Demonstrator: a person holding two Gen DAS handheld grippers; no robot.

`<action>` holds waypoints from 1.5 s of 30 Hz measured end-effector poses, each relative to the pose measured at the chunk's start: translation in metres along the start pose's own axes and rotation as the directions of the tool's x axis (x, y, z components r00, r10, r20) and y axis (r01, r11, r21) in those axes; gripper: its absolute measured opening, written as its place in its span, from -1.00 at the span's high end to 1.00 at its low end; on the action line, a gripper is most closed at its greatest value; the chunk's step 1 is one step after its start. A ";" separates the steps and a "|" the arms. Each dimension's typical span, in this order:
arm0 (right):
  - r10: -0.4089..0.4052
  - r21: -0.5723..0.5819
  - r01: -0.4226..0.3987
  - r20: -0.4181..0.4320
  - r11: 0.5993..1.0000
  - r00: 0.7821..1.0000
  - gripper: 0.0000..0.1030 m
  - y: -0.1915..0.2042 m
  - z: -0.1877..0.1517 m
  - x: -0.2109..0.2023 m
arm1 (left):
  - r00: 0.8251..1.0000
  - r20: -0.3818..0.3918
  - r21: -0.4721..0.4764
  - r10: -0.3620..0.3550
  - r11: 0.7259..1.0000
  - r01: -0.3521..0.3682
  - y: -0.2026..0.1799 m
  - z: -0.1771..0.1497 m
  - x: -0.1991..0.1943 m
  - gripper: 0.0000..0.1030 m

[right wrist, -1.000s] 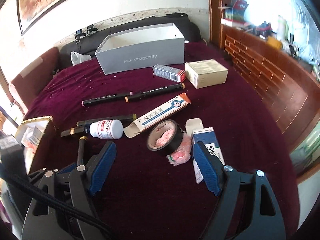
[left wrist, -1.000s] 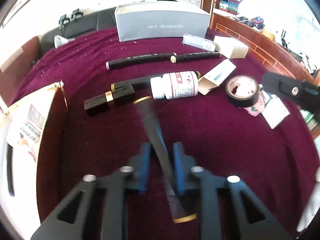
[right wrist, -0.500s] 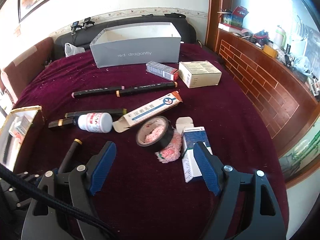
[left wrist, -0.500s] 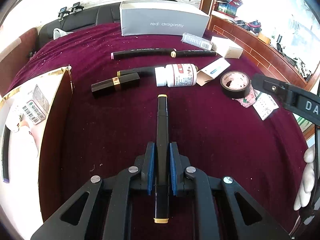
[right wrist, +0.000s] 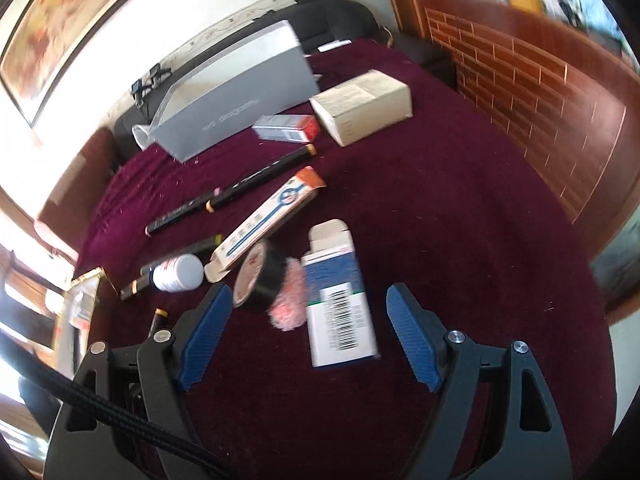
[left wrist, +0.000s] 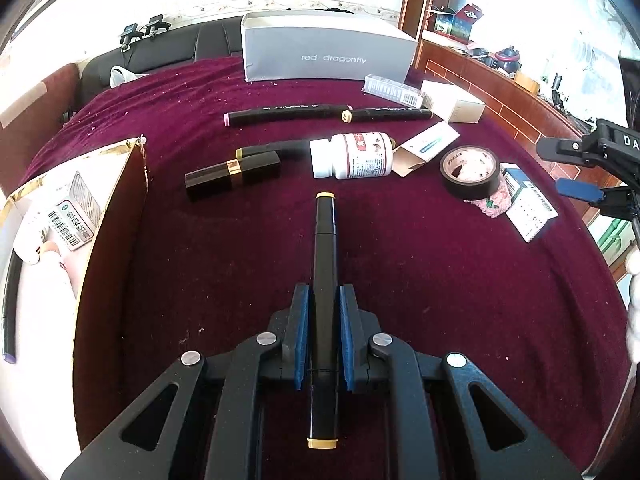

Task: Organize objects
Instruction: 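Grasp the gold-banded black marker with the left tool while the right tool grasps the blue barcode box, then carry the marker and the blue barcode box over the white tray with both tools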

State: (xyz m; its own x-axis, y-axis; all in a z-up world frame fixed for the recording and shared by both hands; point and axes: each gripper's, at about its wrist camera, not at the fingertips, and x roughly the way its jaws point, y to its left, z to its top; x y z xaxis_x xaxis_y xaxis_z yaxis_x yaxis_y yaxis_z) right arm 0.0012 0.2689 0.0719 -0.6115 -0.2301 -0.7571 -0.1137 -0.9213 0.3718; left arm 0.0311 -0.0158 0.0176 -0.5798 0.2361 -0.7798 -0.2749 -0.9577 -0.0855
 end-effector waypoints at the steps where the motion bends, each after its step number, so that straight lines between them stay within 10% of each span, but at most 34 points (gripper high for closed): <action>1: -0.007 -0.004 0.007 -0.010 1.000 1.000 -0.56 -0.001 0.001 0.001 | 1.000 0.000 0.000 0.001 1.000 -0.001 0.000 0.000 0.000 0.78; 6: -0.086 -0.083 0.081 -0.070 0.993 0.994 -0.49 0.011 -0.005 0.022 | 1.000 0.001 -0.003 -0.001 1.000 0.001 0.000 0.000 0.000 0.77; 12: -0.225 -0.164 0.212 -0.067 0.964 0.972 0.38 0.019 -0.014 0.032 | 1.000 0.002 -0.004 0.000 1.000 0.000 0.000 -0.001 0.000 0.77; 26: -0.251 -0.163 0.234 -0.094 0.958 0.963 0.39 0.022 -0.012 0.041 | 1.000 0.005 0.010 0.022 1.000 -0.022 -0.006 -0.002 0.000 0.78; 45: -0.160 -0.186 0.153 -0.023 0.971 0.987 0.39 0.060 -0.044 -0.027 | 0.985 0.120 -0.066 -0.123 0.989 0.132 0.015 -0.011 -0.068 0.78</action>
State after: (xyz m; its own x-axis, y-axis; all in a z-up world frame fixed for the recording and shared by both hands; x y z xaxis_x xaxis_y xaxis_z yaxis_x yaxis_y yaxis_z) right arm 0.0452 0.2062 0.0910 -0.5668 -0.0868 -0.8193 -0.0587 -0.9877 0.1452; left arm 0.0747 -0.0485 0.0630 -0.6294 0.3701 -0.6833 -0.2974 -0.9271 -0.2282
